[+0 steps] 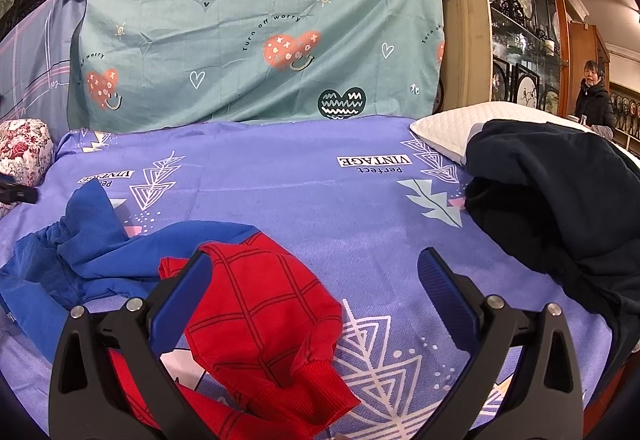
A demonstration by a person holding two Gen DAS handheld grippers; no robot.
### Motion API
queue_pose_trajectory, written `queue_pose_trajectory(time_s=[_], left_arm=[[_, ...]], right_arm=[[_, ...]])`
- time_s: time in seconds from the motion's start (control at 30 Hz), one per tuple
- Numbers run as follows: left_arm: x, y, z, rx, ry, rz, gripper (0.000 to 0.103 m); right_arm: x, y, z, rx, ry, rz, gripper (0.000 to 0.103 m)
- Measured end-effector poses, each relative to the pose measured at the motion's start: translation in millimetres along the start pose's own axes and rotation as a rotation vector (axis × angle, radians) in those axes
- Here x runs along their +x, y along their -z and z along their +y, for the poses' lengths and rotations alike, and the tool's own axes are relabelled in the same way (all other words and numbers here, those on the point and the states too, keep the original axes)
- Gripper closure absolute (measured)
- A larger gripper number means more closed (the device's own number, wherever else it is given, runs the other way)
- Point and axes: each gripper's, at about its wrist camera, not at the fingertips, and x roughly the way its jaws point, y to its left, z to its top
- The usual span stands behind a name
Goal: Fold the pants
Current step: 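Grasp the blue sweatpants with the left tool while the right tool grasps the red pajama pants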
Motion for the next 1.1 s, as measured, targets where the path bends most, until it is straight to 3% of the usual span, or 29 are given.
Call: queue_pose_trajectory(time_s=[0.2,0.33,0.43,0.47,0.53,0.6,0.67,0.73,0.87,0.93,1.0,1.03,1.07,1.1], left_arm=[[76,-50,38,-0.113,0.155,0.071,0.002],[120,-54,52,-0.19,0.35,0.143,0.002],[144,-48,33,-0.123,0.321,0.221,0.002],[155,-43,23,-0.1,0.295,0.267,0.012],[156,-36,4,-0.024,0.215,0.259,0.016],[151,-32,-9,0.017,0.21,0.246,0.032],[146,-31,-11,0.014,0.234,0.24,0.056],[141,-32,-11,0.006,0.244,0.221,0.063],[134,-28,-15,-0.006,0.268,0.194,0.064],[141,-24,-16,-0.004,0.273,0.222,0.058],[146,-22,-14,-0.016,0.255,0.233,0.051],[149,-22,-13,-0.027,0.259,0.237,0.049],[150,-21,-14,-0.035,0.263,0.237,0.052],[150,-21,-15,-0.039,0.259,0.231,0.055]], right_arm=[[9,0,-6,0.029,-0.02,0.047,0.001],[15,0,-11,0.057,-0.03,0.081,0.001],[13,-1,-18,0.087,-0.039,0.079,0.001],[12,-4,-22,0.09,-0.045,0.081,0.001],[11,-11,-29,0.069,-0.048,0.102,0.001],[17,-19,-40,0.05,-0.088,0.175,0.001],[35,-23,-51,0.047,-0.194,0.332,0.001],[57,-20,-58,0.059,-0.269,0.487,0.001],[93,-3,-57,0.019,-0.248,0.661,0.003],[106,9,-49,-0.007,-0.268,0.725,0.009],[114,18,-39,-0.042,-0.262,0.773,0.029],[113,20,-33,-0.073,-0.249,0.768,0.03],[109,19,-22,-0.117,-0.259,0.745,0.05],[106,19,-17,-0.134,-0.278,0.744,0.084]])
